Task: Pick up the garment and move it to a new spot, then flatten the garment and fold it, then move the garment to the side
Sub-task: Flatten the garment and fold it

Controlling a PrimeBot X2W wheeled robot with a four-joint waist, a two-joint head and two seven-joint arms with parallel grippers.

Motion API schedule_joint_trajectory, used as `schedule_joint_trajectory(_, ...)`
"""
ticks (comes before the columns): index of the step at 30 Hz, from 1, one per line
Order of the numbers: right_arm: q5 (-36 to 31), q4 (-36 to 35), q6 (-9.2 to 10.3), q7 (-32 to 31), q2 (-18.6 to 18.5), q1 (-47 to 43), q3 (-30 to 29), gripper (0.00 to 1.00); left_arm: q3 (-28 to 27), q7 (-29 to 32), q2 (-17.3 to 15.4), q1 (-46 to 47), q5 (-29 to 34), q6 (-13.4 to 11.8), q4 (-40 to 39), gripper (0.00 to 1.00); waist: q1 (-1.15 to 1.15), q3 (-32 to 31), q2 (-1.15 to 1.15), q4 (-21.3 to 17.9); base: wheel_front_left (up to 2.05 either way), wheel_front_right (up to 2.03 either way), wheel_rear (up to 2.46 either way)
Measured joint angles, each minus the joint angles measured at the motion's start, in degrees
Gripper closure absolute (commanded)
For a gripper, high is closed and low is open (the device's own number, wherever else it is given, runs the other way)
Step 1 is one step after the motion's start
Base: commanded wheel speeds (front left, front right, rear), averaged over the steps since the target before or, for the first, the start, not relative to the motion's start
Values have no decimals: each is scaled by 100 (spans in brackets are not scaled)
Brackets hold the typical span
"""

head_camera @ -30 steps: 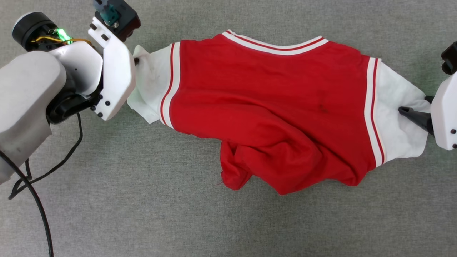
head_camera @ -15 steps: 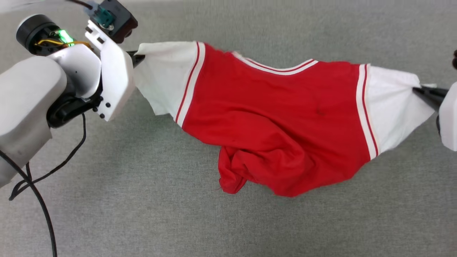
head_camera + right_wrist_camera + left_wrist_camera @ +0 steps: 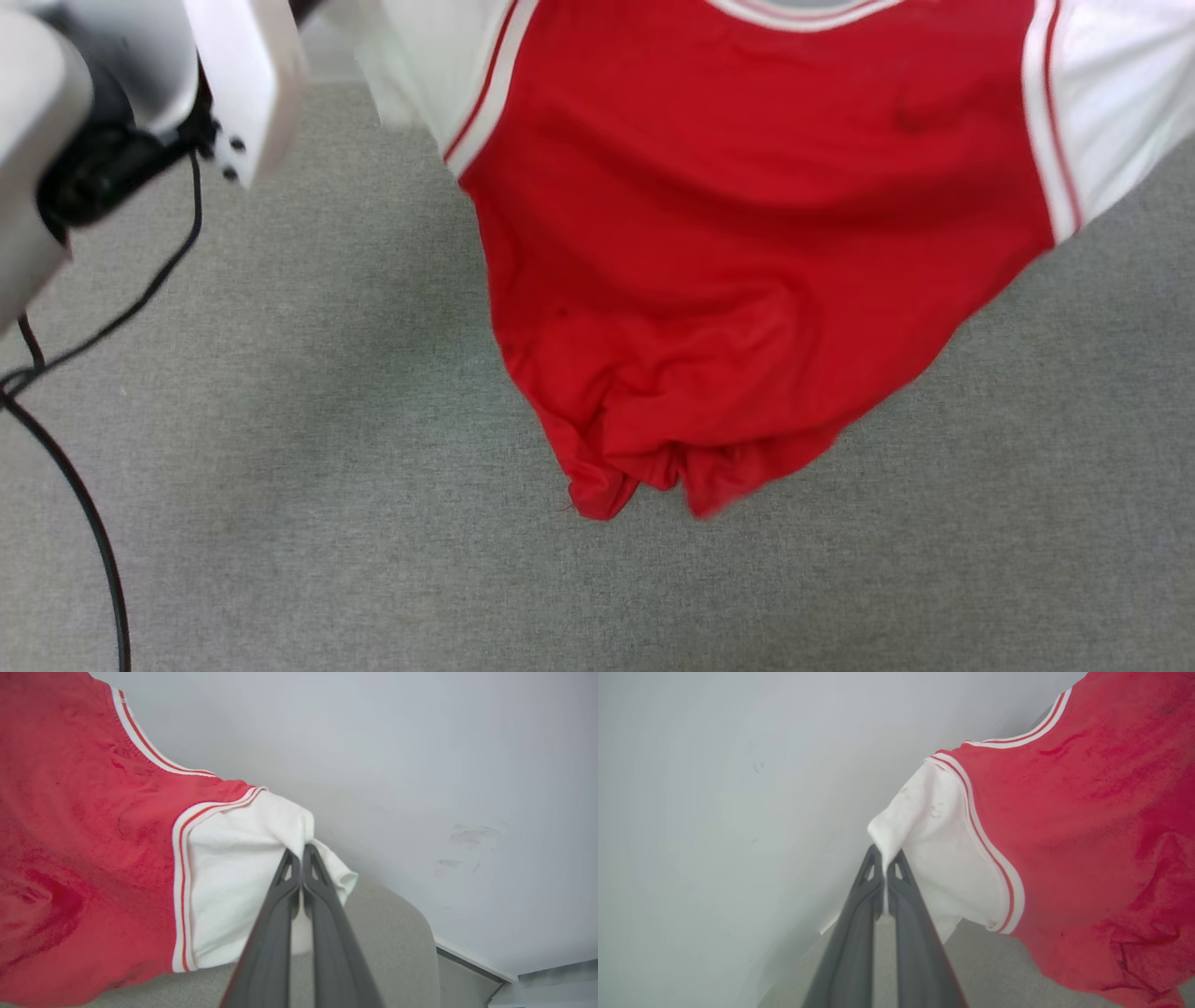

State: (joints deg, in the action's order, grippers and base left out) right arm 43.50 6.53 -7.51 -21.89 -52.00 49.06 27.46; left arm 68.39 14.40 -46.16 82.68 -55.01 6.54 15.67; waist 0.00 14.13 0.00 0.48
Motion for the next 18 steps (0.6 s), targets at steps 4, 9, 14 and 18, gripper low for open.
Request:
schedule_joint_trajectory(4,-393,10,0,77,202,635,-299,100,-245,-208,126,434,119,-77,105,100,0,112,0,-6,0,0,0)
schedule_joint_trajectory(9,-887,234,0,-30,625,1610,-444,100,-514,-449,380,1002,268,-154,419,100,0,403,0,-7,0,0,0)
schedule_joint_trajectory(14,-1436,601,0,-55,1036,2718,-442,100,-780,-697,632,1709,409,-165,851,100,0,788,0,-17,0,0,0)
schedule_joint_trajectory(18,-1767,991,0,82,1343,3525,-497,100,-982,-926,802,2201,495,-174,1206,100,0,1107,0,-24,0,0,0)
